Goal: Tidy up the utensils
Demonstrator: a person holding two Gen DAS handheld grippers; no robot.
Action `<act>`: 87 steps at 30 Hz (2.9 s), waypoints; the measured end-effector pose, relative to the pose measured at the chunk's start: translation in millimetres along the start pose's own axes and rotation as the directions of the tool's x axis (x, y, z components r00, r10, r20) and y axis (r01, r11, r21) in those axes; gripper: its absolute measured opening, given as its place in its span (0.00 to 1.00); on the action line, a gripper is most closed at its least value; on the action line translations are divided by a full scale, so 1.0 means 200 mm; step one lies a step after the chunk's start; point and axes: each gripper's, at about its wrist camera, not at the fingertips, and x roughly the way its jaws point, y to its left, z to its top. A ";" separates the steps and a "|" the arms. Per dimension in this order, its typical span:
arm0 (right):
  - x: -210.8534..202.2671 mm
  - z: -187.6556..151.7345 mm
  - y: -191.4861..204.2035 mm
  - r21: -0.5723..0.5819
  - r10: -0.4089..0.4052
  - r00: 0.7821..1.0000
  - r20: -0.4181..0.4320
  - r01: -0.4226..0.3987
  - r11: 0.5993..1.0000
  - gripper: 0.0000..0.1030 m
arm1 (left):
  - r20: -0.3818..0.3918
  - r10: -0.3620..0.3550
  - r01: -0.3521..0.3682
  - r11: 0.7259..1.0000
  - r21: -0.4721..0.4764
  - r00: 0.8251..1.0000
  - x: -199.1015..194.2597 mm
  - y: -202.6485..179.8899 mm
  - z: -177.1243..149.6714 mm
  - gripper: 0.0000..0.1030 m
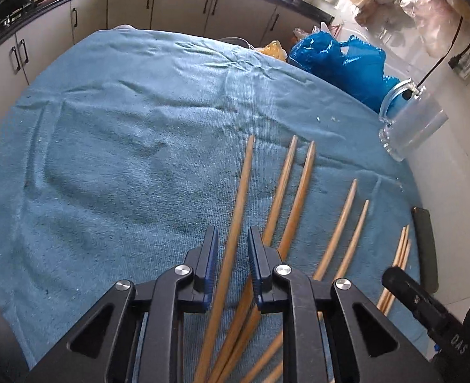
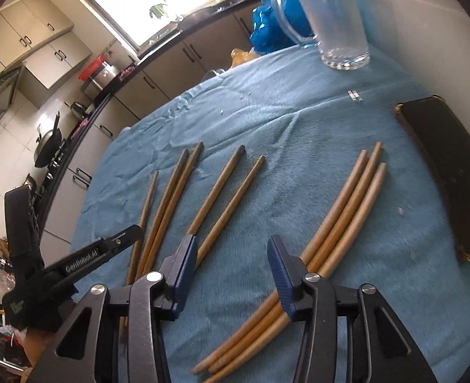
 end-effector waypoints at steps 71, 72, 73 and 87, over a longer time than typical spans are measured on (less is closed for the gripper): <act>0.11 -0.45 0.51 -0.363 -0.342 0.856 -0.388 0.199 0.910 0.18 | -0.229 0.059 -0.032 0.992 0.121 0.972 -0.47 0.27 -0.56 0.17; 0.12 -0.45 0.52 -0.370 -0.341 0.859 -0.382 0.196 0.908 0.17 | -0.224 0.059 -0.029 0.991 0.134 0.973 -0.47 0.26 -0.56 0.17; 0.11 -0.46 0.53 -0.377 -0.342 0.863 -0.372 0.196 0.905 0.14 | -0.217 0.046 -0.015 0.990 0.143 0.975 -0.47 0.26 -0.57 0.06; -0.28 -0.60 0.49 -0.334 -0.090 0.993 -0.080 0.059 0.941 0.05 | 0.074 -0.123 0.113 0.986 0.126 0.990 -0.92 0.27 -0.75 0.05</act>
